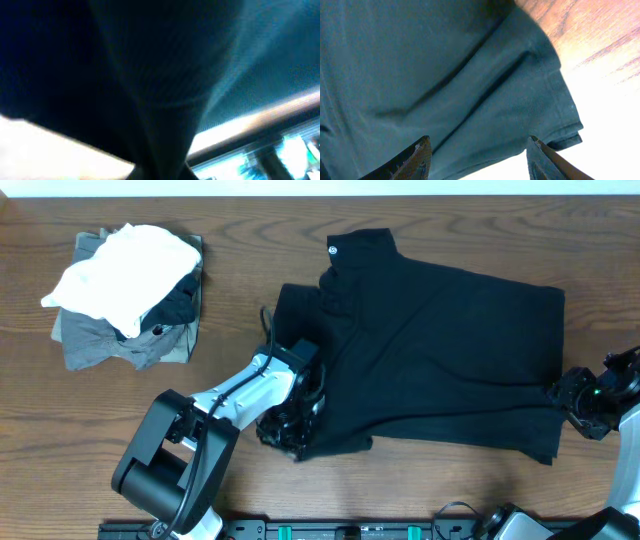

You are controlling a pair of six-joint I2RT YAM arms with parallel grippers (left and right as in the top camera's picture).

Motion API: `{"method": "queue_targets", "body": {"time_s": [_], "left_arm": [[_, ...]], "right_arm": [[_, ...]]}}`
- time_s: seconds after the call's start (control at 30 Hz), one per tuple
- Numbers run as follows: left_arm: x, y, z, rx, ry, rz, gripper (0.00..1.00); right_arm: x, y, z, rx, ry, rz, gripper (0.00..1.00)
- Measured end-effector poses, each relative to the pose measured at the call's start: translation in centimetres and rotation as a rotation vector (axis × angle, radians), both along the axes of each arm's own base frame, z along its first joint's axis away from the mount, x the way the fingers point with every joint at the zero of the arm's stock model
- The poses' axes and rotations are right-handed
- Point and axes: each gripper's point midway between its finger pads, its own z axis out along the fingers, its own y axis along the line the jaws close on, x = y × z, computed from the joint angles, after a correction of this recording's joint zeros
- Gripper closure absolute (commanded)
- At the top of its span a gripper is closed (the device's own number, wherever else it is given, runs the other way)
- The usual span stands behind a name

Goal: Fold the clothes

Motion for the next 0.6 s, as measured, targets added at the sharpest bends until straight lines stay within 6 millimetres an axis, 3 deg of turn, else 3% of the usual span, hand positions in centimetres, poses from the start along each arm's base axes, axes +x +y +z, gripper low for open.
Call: {"method": "queue_targets", "body": {"time_s": [0.07, 0.17, 0.33, 0.5, 0.53, 0.6], "left_arm": [[-1.4, 0.2, 1.6, 0.000, 0.085, -0.008, 0.94], [-1.0, -0.2, 2.5, -0.026, 0.074, -0.021, 0.94], [4.1, -1.3, 2.3, -0.092, -0.121, -0.022, 0.94], [10.0, 0.4, 1.1, -0.039, -0.348, 0.007, 0.93], [10.9, 0.8, 0.9, -0.024, -0.384, 0.013, 0.88], [12.5, 1.7, 0.7, 0.005, -0.441, 0.026, 0.63]], "right_arm": [[0.1, 0.0, 0.0, 0.000, -0.004, 0.001, 0.41], [0.3, -0.1, 0.1, -0.003, -0.015, 0.002, 0.40], [0.4, -0.1, 0.1, -0.003, -0.020, 0.003, 0.40], [0.4, -0.1, 0.1, -0.003, -0.020, 0.003, 0.40], [0.4, -0.1, 0.1, -0.003, -0.021, 0.004, 0.40], [0.4, -0.1, 0.1, -0.003, -0.021, 0.003, 0.40]]}}
